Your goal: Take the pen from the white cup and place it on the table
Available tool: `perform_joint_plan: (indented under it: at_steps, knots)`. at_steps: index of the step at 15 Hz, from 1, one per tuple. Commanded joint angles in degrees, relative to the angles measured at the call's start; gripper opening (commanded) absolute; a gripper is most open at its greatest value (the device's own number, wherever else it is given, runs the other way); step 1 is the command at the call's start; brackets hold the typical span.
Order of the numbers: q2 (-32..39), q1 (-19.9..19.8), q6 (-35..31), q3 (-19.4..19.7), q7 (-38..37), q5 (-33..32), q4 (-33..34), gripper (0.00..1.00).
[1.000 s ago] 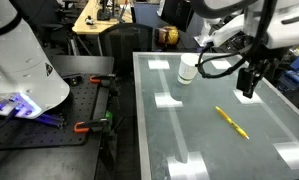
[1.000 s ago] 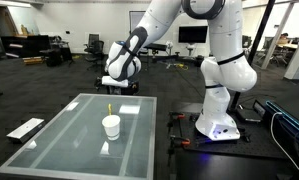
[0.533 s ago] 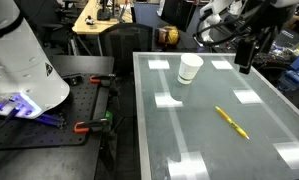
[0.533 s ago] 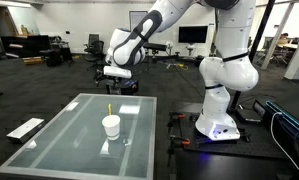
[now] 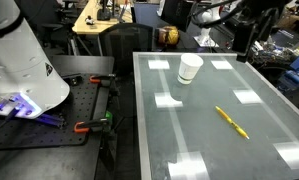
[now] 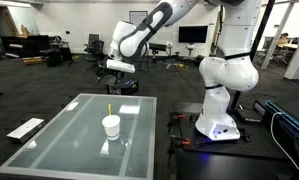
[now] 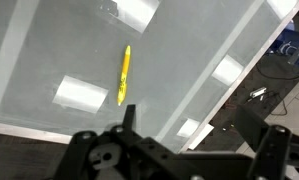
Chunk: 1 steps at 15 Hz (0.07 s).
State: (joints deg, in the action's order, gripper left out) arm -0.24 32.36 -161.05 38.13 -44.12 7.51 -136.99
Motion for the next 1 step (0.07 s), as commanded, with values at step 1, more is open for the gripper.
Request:
perform_joint_plan:
  at_steps: [1]
  knots:
    - [0.0,0.1,0.0,0.0,0.0,0.0,-0.1,1.0]
